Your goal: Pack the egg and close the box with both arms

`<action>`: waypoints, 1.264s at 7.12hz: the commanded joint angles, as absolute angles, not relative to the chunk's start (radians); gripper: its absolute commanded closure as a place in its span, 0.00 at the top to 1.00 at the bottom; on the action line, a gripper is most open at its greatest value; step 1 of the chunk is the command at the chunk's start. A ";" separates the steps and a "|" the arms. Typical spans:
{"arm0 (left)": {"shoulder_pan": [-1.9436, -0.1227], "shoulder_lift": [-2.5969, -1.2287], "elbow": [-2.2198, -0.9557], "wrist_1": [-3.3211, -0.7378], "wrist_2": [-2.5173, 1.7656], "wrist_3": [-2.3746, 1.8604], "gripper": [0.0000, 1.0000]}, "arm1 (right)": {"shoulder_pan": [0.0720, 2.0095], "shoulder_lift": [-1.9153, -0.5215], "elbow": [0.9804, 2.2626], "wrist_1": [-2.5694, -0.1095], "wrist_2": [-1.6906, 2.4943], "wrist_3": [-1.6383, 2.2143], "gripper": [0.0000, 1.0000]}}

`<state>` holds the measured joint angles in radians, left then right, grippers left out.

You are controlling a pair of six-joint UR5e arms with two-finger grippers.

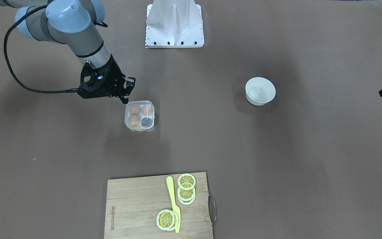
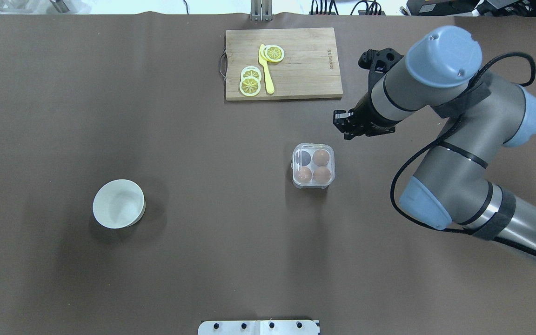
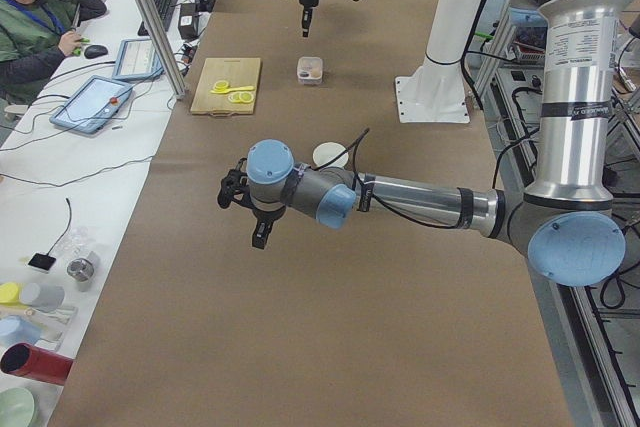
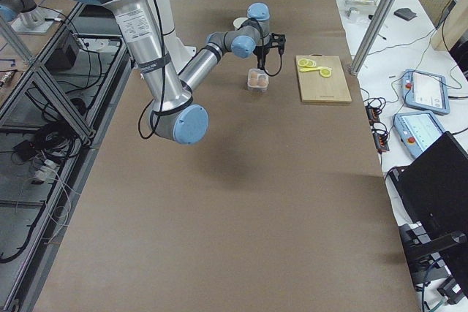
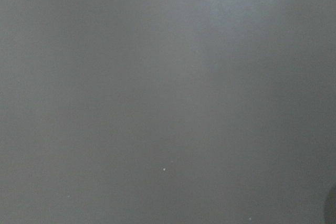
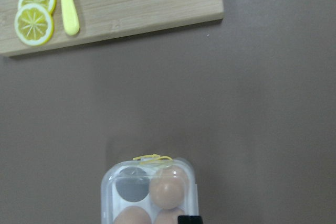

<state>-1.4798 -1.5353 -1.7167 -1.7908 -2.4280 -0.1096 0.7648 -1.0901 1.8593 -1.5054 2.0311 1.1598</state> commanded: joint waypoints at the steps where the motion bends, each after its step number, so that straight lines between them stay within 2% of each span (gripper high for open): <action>1: -1.622 -1.520 -1.750 -1.497 -2.323 0.177 0.97 | 0.874 -1.089 1.862 -1.616 2.086 1.021 0.98; 3: -1.692 -1.468 -1.752 -1.482 -2.325 0.238 0.98 | 1.027 -1.101 1.855 -1.740 2.190 0.782 0.99; 6: -1.692 -1.465 -1.761 -1.479 -2.326 0.136 0.98 | 1.253 -1.179 1.792 -1.856 2.256 0.365 0.99; 9: -1.692 -1.465 -1.781 -1.474 -2.338 -0.053 0.98 | 1.414 -1.331 1.747 -1.868 2.260 0.058 0.99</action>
<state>-1.6919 -1.4654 -1.7718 -1.4770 -2.3325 0.0468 1.3486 -1.2677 1.7665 -1.8627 2.2610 0.1858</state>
